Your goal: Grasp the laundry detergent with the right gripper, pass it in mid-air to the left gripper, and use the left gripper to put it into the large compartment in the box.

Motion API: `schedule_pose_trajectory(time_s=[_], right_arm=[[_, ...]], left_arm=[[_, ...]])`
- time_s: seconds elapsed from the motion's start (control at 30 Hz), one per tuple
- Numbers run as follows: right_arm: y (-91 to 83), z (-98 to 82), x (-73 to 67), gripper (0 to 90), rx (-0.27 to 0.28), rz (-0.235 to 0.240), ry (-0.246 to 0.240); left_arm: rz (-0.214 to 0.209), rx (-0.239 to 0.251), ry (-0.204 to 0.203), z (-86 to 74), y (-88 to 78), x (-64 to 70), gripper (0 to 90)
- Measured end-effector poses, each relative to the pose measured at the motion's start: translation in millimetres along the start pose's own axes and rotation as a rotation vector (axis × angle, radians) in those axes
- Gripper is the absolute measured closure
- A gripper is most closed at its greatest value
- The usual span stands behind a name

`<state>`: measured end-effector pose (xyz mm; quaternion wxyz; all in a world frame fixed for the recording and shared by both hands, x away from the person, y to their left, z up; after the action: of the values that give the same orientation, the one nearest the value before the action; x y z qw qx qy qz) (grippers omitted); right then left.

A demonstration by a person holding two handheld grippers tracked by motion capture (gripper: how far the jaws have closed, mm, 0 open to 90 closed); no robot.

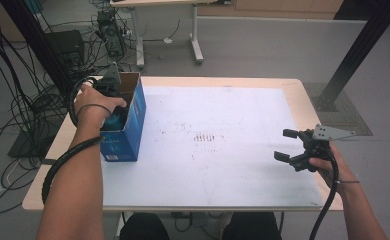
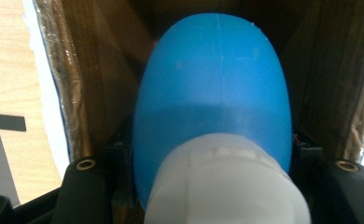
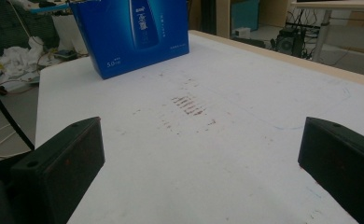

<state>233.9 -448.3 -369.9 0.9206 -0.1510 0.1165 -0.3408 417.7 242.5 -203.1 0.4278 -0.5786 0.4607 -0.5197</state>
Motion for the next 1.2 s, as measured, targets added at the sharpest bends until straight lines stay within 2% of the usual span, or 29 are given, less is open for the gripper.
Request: schedule_pose_trajectory(time_s=[0.53,1.2], right_arm=[[2.8,2.2,-0.8,0.2,-0.002,0.003,-0.002],[-2.6,0.5,-2.9,0.2,0.0,-0.006,0.003]], left_arm=[[-0.005,-0.003,-0.005,-1.3,0.8,-1.8,37.8],[-0.004,-0.014,-0.008,1.0,0.7,-1.1,37.8]])
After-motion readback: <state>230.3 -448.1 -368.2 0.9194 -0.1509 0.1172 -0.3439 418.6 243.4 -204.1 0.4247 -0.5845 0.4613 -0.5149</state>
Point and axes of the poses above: each handheld gripper's, and its own axes: y roughly forward along the jaws, z roughly out of its top, x roughly to its right, the point moved 1 cm from there along y, roughly forward along the jaws, and after that the axes turned 12 degrees about -z, right-handed, at the moved point
